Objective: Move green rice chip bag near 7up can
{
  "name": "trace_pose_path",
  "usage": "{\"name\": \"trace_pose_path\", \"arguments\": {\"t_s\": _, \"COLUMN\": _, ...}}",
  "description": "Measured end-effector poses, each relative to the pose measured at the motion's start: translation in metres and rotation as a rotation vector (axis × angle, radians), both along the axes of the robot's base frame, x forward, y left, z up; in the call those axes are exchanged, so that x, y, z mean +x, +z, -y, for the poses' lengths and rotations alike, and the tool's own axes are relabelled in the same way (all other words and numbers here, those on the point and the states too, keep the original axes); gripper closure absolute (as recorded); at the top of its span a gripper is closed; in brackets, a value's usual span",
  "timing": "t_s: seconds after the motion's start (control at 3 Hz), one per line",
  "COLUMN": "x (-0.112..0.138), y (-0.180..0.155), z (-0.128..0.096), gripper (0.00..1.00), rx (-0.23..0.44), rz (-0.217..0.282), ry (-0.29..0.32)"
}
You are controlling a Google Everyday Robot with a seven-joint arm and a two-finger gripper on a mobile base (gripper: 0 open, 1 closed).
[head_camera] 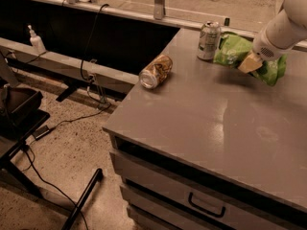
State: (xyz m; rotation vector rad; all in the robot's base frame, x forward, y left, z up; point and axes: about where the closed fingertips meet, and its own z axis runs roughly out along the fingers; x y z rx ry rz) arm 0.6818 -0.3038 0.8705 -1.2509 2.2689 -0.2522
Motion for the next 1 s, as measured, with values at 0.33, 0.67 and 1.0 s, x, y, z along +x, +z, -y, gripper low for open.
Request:
{"name": "trace_pose_path", "arguments": {"t_s": 0.33, "x": 0.0004, "y": -0.0023, "z": -0.001, "gripper": 0.36, "rx": 0.0, "rz": -0.004, "ry": 0.002}}
{"name": "trace_pose_path", "arguments": {"t_s": 0.67, "x": 0.0009, "y": -0.0048, "z": -0.0022, "gripper": 0.13, "rx": 0.001, "rz": -0.007, "ry": 0.004}}
{"name": "trace_pose_path", "arguments": {"t_s": 1.0, "x": 0.0013, "y": -0.007, "z": -0.0032, "gripper": 0.0, "rx": 0.001, "rz": -0.011, "ry": 0.005}}
